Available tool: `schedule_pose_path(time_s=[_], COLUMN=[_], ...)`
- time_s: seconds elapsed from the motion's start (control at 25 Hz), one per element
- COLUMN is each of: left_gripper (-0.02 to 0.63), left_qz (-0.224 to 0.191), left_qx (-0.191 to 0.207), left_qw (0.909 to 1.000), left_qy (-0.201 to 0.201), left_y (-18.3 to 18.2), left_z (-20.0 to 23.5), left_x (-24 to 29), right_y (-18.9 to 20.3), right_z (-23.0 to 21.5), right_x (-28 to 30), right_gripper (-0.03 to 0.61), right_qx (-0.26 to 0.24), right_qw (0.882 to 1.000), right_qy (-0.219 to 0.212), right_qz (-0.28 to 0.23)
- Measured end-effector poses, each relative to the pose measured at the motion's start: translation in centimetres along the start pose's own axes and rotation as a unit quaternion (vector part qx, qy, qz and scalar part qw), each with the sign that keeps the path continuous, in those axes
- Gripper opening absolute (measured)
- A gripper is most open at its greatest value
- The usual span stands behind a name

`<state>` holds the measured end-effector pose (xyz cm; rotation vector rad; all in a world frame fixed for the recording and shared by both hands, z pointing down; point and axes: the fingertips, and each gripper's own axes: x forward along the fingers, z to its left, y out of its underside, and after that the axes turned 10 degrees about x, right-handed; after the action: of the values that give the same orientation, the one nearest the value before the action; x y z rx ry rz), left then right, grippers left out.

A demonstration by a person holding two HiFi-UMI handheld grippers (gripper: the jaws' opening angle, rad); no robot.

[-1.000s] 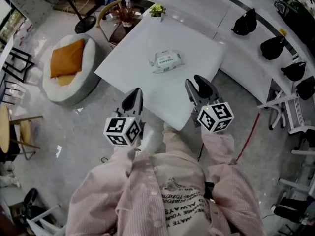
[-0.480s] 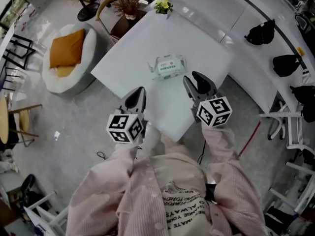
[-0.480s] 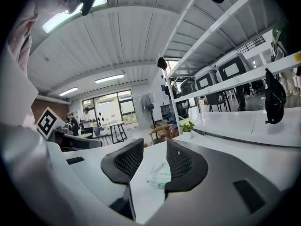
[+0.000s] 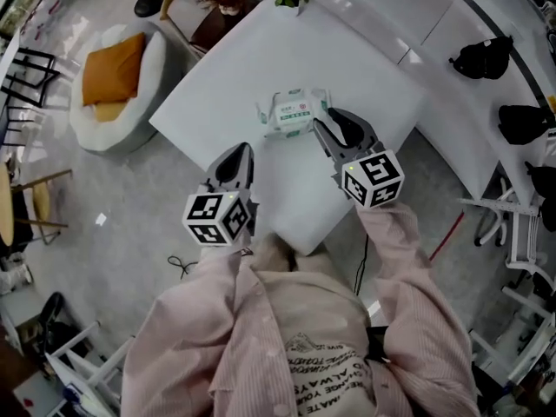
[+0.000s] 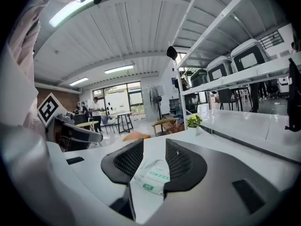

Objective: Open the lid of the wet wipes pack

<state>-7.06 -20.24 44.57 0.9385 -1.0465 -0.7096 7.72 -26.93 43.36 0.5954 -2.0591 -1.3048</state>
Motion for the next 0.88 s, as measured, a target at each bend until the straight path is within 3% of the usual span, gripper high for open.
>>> schedule_pose_path(time_s=[0.36, 0.68, 0.88], left_gripper=[0.0, 0.0, 0.0], left_qz=[0.029, 0.055, 0.067], left_qx=[-0.014, -0.034, -0.049], left_qw=[0.9994, 0.9977, 0.9963], left_qy=[0.008, 0.019, 0.025], left_y=[3.3, 6.9, 8.6], left_z=[0.9, 2.5, 3.2], left_x=[4.6, 8.4, 9.9], right_y=[4.3, 8.6, 10.4], right_z=[-1.7, -2.0, -2.4], right_x=[4.0, 7.2, 8.3], right_gripper=[0.132, 0.132, 0.132], right_qx=[-0.072, -0.162, -0.19], right_qw=[0.995, 0.978, 0.97], right_qy=[-0.016, -0.048, -0.057], right_qz=[0.06, 0.119, 0.139])
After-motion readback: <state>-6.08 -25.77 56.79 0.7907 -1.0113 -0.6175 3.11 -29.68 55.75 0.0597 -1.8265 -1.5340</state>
